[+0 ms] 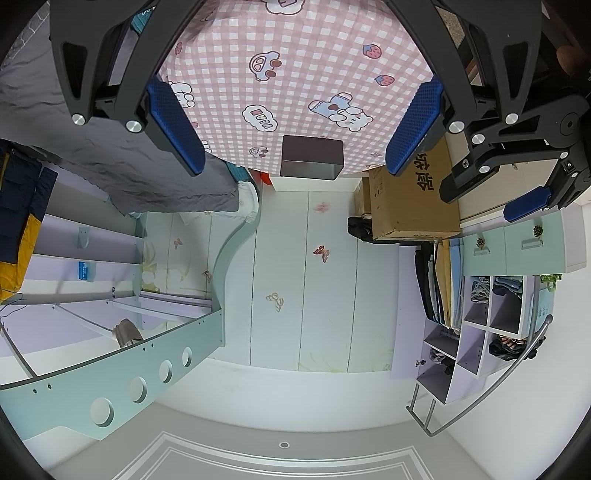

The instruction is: Organize jewelry

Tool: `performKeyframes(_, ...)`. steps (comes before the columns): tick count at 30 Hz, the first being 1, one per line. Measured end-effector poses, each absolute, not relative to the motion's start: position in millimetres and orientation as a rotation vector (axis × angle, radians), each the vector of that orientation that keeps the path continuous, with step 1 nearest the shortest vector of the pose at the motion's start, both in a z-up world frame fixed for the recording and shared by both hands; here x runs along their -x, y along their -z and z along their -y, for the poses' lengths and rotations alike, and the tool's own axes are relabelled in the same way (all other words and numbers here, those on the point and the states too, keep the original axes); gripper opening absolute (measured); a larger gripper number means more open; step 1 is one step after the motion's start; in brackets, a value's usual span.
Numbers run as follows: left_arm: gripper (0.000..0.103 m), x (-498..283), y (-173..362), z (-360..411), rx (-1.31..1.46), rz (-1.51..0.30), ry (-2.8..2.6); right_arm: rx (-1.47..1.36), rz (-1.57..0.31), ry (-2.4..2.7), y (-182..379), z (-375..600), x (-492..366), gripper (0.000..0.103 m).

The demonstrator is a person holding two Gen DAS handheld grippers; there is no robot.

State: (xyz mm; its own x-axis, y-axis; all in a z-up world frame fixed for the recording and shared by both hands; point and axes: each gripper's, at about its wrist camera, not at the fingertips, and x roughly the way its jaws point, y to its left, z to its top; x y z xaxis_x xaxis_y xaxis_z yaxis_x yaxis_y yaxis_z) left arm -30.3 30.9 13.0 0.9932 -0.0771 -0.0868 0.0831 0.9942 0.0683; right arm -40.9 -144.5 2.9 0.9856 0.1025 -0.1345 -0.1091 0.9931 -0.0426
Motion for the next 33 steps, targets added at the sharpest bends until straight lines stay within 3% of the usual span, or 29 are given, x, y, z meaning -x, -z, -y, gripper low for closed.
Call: performKeyframes(33,0.094,27.2,-7.1,-34.4,-0.075,-0.095,0.079,0.047,-0.143,-0.101,3.4,149.5,40.0,0.094)
